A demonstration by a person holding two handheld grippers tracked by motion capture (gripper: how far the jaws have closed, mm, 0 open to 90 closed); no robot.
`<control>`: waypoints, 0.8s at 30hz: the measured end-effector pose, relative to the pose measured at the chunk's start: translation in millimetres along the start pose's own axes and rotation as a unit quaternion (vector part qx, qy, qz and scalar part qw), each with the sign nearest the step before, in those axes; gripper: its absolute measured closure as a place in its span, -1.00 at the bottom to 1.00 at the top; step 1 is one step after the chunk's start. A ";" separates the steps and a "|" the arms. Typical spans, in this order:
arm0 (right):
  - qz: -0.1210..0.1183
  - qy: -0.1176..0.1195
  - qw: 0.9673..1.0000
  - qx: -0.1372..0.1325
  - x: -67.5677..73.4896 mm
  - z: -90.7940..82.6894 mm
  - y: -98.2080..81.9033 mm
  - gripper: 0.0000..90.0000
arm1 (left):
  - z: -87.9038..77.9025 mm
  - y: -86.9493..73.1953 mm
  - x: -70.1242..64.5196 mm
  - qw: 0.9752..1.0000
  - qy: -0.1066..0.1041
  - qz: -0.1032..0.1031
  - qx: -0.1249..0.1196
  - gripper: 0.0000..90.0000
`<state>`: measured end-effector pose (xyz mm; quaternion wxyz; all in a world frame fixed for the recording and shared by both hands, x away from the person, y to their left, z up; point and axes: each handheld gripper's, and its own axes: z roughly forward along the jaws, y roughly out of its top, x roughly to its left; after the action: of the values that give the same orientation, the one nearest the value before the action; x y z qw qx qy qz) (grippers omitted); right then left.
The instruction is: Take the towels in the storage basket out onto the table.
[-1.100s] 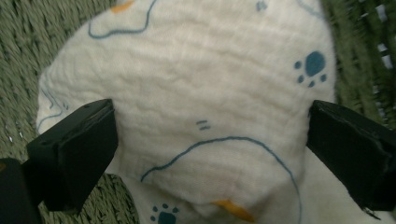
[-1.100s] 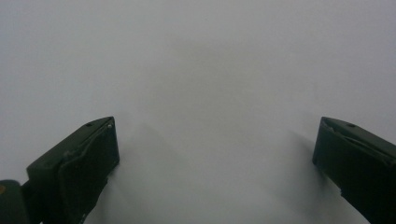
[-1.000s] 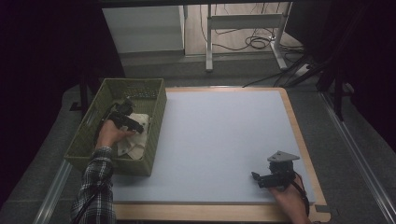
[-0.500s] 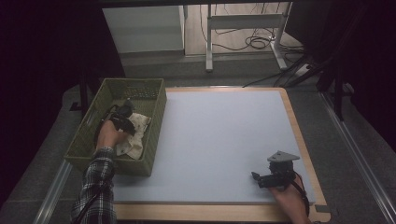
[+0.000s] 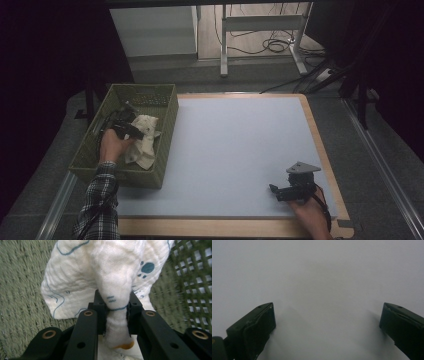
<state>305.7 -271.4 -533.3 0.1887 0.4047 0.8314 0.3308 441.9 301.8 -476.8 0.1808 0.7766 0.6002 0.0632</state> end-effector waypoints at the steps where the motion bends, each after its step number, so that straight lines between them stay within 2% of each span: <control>1: 0.000 0.000 1.000 0.000 0.0 0.0 0.0 -0.99 | -3.5 -0.6 -0.2 1.000 0.001 0.002 -0.008 0.69; 5: 0.000 0.000 1.000 0.000 0.0 0.0 0.0 -0.99 | -19.6 -5.6 -2.0 0.999 -0.005 0.009 -0.051 0.69; 9: 0.000 0.000 1.000 0.000 0.0 0.0 0.0 -0.99 | -33.2 -11.9 -3.8 0.997 -0.001 0.022 -0.076 0.68; 14: 0.000 0.000 1.000 0.000 0.0 0.0 0.0 -0.99 | -50.1 -17.8 -1.8 0.995 -0.003 0.025 -0.095 0.68; 18: 0.000 0.000 1.000 0.000 0.0 0.0 0.0 -0.99 | -65.1 -20.8 -1.7 0.993 -0.007 0.027 -0.117 0.68; 24: 0.000 0.000 1.000 0.000 0.0 -0.1 -0.1 -0.99 | -83.5 -20.8 -8.1 0.991 -0.007 0.040 -0.129 0.68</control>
<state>305.6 -271.4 -533.3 0.1892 0.4044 0.8315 0.3306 394.5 315.7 -405.9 0.2813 0.7704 0.5543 0.1417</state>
